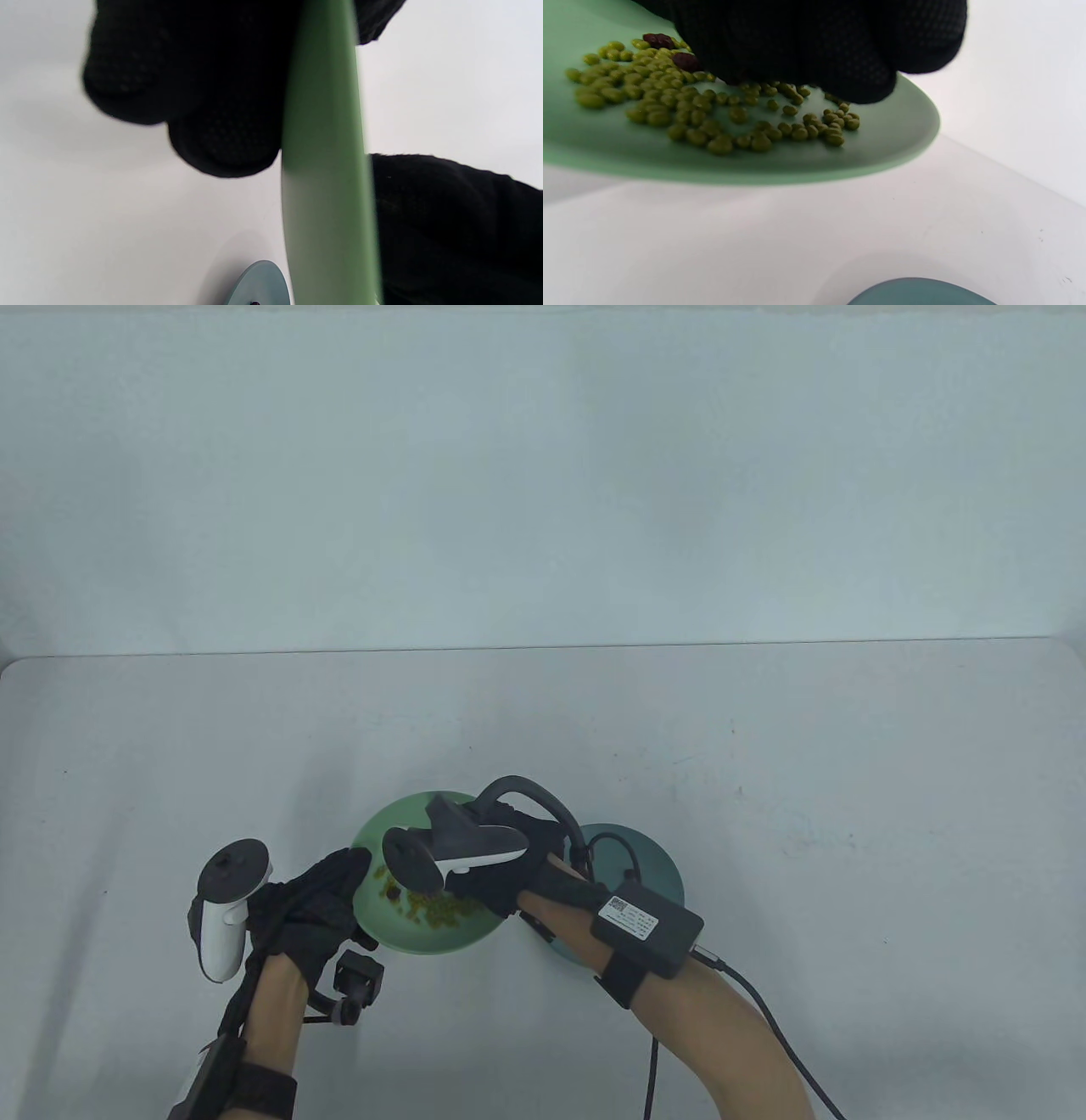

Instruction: Pick cranberries with hand pinch into plate

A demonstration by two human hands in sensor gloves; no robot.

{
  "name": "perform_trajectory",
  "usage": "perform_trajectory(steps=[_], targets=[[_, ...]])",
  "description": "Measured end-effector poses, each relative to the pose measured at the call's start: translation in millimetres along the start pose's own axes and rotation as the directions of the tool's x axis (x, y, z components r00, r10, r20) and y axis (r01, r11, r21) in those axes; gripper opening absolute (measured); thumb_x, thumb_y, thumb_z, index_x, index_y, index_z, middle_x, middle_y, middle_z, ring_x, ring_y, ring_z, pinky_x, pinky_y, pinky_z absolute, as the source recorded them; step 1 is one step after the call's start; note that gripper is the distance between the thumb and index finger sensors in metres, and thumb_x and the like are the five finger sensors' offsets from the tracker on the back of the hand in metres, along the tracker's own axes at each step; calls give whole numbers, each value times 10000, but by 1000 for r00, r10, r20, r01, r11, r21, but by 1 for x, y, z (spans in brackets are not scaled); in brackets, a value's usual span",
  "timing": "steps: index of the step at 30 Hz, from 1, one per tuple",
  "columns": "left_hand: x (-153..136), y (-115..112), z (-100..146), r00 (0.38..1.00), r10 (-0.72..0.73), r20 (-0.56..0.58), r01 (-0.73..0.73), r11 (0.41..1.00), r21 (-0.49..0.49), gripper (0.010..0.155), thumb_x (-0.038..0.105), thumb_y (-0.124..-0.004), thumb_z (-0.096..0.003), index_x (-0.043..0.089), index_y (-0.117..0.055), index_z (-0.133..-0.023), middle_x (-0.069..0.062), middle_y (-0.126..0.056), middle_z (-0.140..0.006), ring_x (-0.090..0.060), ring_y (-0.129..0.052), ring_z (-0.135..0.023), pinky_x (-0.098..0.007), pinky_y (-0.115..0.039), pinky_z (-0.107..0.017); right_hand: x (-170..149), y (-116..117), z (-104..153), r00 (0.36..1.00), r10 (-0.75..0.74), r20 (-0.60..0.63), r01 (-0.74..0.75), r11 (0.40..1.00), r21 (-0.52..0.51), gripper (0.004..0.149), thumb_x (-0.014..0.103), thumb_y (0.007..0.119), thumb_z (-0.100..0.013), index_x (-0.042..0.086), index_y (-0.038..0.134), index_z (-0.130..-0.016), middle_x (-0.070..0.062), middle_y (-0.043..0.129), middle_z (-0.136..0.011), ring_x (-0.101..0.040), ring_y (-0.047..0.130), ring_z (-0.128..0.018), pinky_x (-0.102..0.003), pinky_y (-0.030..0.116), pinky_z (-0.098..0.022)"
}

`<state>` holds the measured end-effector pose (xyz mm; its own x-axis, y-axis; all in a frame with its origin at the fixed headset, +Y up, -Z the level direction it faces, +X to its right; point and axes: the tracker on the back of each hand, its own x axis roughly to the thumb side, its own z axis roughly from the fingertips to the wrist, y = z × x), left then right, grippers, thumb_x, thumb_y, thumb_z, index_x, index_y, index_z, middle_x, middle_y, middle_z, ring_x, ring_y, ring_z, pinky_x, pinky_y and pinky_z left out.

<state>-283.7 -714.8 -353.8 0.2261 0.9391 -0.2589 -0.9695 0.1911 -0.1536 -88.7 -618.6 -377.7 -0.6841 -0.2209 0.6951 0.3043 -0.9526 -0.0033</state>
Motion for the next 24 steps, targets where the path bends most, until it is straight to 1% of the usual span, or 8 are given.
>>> perform_trajectory(steps=[4,9,19,24], targets=[[0,1,0,1000,2,-2,-2,1000,3,471,341,-613,-620,1,-744,-918,-151,-965,-660,-257,-1079,-336,-313,-933,-263,3,1,2,1000,29,8,-29,999,-40,455,433,769,-525,255,776,-943,106,925,-474,-84,972,-393,-307,862,-373],[0,1,1,1000,-3,-5,3,1000,5,468,341,-614,-620,4,-740,-921,-151,-967,-658,-257,-1079,-336,-314,-933,-262,7,2,3,998,60,18,-59,997,-50,451,435,774,-522,254,781,-935,108,924,-472,-83,972,-391,-305,862,-374],[1,2,1,1000,0,-2,0,1000,3,471,341,-615,-620,-1,-746,-918,-153,-967,-658,-257,-1079,-336,-314,-933,-262,7,2,0,999,2,45,-2,1000,2,507,444,789,-520,134,796,-920,123,918,-458,-70,972,-377,-296,866,-362],[1,1,1,1000,-4,0,4,1000,0,471,342,-615,-620,1,-748,-917,-150,-968,-657,-257,-1079,-337,-314,-933,-262,5,2,-1,998,-32,49,31,999,7,510,446,797,-514,122,805,-908,124,919,-450,-67,973,-368,-293,868,-356]])
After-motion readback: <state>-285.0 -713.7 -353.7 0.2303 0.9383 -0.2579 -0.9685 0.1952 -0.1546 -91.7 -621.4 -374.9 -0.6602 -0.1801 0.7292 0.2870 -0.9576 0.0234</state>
